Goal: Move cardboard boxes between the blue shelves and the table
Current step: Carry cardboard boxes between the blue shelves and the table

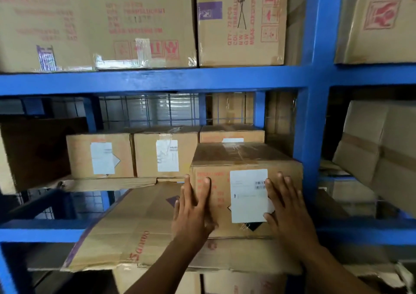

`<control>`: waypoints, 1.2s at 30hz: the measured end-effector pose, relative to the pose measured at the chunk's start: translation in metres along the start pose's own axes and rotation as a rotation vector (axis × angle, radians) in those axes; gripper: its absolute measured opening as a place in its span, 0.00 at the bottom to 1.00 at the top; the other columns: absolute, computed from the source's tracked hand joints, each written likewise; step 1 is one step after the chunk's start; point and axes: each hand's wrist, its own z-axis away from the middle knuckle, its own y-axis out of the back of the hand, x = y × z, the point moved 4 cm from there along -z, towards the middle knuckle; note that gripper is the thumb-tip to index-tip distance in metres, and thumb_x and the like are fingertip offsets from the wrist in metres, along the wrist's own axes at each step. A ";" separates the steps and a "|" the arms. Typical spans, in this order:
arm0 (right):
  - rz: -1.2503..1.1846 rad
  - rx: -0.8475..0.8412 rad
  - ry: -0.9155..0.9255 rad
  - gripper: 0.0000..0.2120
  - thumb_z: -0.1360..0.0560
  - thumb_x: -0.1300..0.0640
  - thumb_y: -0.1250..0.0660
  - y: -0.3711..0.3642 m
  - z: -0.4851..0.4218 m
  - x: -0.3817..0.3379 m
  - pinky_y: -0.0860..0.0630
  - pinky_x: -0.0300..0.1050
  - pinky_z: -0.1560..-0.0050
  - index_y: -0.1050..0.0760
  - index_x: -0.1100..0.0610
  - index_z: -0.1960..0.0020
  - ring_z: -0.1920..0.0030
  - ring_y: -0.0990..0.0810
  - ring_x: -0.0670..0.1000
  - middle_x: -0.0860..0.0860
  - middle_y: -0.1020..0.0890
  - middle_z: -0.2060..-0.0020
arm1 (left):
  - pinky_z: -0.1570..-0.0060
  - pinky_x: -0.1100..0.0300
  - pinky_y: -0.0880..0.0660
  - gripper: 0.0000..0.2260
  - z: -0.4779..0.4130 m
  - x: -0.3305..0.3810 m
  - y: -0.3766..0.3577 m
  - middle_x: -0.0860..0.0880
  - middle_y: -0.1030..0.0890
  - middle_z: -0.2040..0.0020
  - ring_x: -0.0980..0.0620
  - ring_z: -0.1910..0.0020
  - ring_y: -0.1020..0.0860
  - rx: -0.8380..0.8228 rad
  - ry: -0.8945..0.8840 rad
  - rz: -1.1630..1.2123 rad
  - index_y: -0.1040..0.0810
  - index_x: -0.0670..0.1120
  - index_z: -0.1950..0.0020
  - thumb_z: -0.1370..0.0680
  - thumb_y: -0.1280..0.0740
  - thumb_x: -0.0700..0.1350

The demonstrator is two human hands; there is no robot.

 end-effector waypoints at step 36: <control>-1.283 -1.009 1.279 0.27 0.25 0.53 0.28 0.151 0.231 -0.785 0.25 0.41 0.44 0.29 0.53 0.28 0.47 0.19 0.51 0.52 0.20 0.41 | 0.32 0.64 0.40 0.35 0.584 -0.247 0.440 0.45 0.32 0.22 0.49 0.24 0.34 0.529 1.358 -0.300 0.41 0.51 0.18 0.22 0.30 0.56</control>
